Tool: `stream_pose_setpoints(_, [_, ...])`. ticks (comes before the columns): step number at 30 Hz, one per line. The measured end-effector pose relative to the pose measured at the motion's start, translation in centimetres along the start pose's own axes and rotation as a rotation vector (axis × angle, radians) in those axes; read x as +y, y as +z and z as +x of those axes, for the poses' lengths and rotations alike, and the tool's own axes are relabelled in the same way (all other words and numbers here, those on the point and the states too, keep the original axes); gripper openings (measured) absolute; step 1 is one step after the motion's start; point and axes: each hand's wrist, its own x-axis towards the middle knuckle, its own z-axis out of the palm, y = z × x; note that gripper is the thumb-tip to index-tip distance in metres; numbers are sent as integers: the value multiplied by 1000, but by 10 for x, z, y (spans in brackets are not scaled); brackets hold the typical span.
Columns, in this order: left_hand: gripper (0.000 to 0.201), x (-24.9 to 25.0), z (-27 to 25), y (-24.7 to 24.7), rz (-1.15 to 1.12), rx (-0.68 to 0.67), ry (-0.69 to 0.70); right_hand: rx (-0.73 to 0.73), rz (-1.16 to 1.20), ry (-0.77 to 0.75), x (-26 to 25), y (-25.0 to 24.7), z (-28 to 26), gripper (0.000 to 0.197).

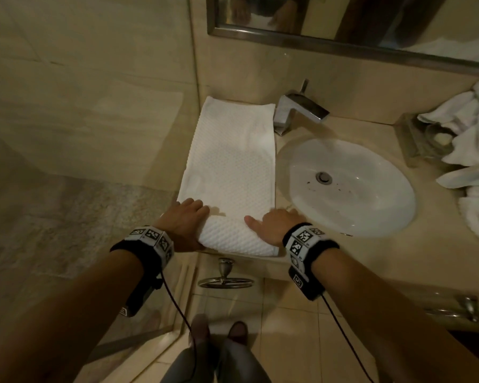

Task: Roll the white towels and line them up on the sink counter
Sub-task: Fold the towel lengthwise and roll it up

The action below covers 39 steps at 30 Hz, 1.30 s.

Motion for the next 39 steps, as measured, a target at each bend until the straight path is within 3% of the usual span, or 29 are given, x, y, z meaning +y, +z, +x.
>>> stream_pose_setpoints(2, [72, 6, 5, 0, -41, -100, -37, 203, 25, -191, -12, -1, -4, 62])
stream_pose_setpoints(3, [70, 7, 7, 1, -96, -133, -75, 230, 80, -307, -21, 1, -6, 62])
stream_pose_setpoints(5, [66, 8, 12, 1, -229, -196, -158, 177, 72, -424, -38, 12, -8, 83])
stream_pose_setpoints(7, [72, 8, 17, -1, -266, -258, -209, 174, -142, -395, -47, 29, -4, 98])
stream_pose_setpoints(9, [80, 11, 19, -1, -158, -260, -217, 210, -244, -352, -48, 40, 5, 92])
stream_pose_setpoints(13, [79, 19, 5, 10, 155, 13, -85, 132, -88, -330, -45, 22, 22, 68])
stream_pose_setpoints(16, [78, 18, -2, 24, 226, 141, 17, 50, -8, -315, -45, 12, 30, 57])
stream_pose_setpoints(20, [59, 27, 20, 10, 103, 7, -162, 169, -114, -297, -47, 23, 21, 70])
stream_pose_setpoints(23, [51, 25, 40, 2, 31, -83, -188, 275, -193, -303, -48, 28, 14, 85])
stream_pose_setpoints(26, [45, 18, 50, -3, -37, -154, -210, 340, -162, -298, -48, 28, 18, 70])
stream_pose_setpoints(28, [44, 19, 47, -4, -31, -129, -194, 358, -110, -289, -48, 27, 23, 61])
stream_pose_setpoints(30, [50, 24, 34, -1, 33, -24, -139, 334, -48, -274, -48, 20, 29, 55])
stream_pose_setpoints(35, [89, 13, 6, 17, 185, 174, -17, 141, 41, -218, -45, -6, 47, 36])
stream_pose_setpoints(39, [60, 19, 34, 0, 140, 21, -178, 87, 8, -193, -53, -15, 43, 34])
